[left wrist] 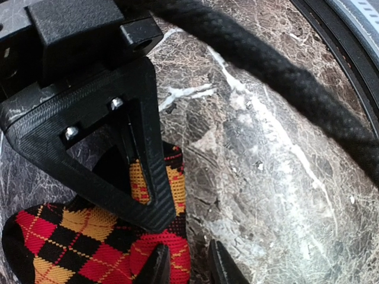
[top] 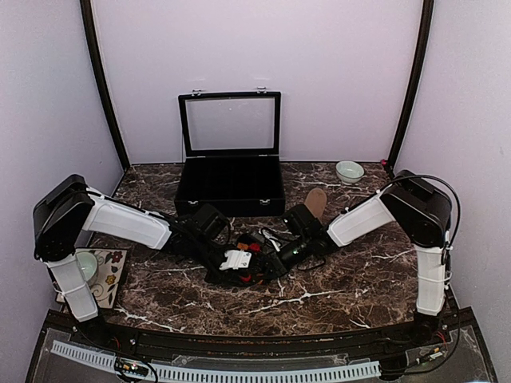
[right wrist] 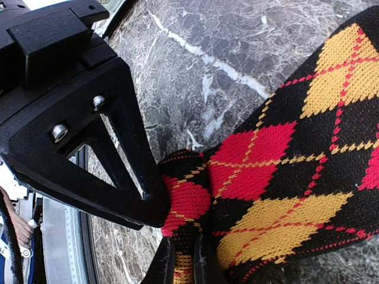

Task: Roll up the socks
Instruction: Roll the sock at the center of the board.

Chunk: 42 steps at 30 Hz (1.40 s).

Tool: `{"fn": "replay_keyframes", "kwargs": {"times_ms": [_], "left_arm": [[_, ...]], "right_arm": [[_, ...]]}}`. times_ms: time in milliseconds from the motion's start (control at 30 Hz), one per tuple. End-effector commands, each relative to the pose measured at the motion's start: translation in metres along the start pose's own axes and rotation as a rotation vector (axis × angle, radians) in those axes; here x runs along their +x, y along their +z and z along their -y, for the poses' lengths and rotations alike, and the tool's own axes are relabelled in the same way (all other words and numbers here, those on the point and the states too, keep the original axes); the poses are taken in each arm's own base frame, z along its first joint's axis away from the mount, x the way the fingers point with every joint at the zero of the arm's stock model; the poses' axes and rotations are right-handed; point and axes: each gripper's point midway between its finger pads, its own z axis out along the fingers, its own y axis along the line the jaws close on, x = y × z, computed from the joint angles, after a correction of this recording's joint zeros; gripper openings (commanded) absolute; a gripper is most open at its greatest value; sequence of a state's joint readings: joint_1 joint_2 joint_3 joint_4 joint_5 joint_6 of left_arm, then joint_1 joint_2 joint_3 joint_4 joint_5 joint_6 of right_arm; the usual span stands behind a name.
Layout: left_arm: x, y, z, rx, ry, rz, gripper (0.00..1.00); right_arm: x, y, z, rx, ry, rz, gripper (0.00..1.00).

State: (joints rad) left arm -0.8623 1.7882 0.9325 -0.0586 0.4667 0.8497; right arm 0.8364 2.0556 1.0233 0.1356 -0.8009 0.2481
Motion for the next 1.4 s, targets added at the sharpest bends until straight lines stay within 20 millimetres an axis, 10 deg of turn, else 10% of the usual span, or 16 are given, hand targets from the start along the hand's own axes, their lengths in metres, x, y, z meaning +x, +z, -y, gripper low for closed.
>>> {"fn": "replay_keyframes", "kwargs": {"times_ms": [0,400,867,1300,1333,1367], "left_arm": [[0.012,0.008,-0.006,-0.036,0.014,-0.051,0.26],[0.019,0.007,-0.011,-0.086,0.052,-0.079,0.41],[0.041,0.023,-0.002,0.001,-0.029,-0.156,0.2],[0.037,0.025,0.031,0.3,-0.23,-0.164,0.12],[0.037,0.025,0.03,0.311,-0.235,-0.168,0.12],[0.039,0.026,0.032,0.328,-0.249,-0.18,0.12]], "right_arm": [[0.122,0.001,0.052,0.201,0.328,-0.311,0.0],[0.125,-0.002,0.05,0.194,0.337,-0.321,0.0],[0.098,-0.007,0.038,0.167,0.255,-0.233,0.06],[0.069,-0.033,0.021,0.215,0.067,-0.035,0.32],[0.067,-0.036,0.02,0.224,0.05,-0.016,0.37],[0.064,-0.039,0.017,0.231,0.025,0.006,0.72]]}}
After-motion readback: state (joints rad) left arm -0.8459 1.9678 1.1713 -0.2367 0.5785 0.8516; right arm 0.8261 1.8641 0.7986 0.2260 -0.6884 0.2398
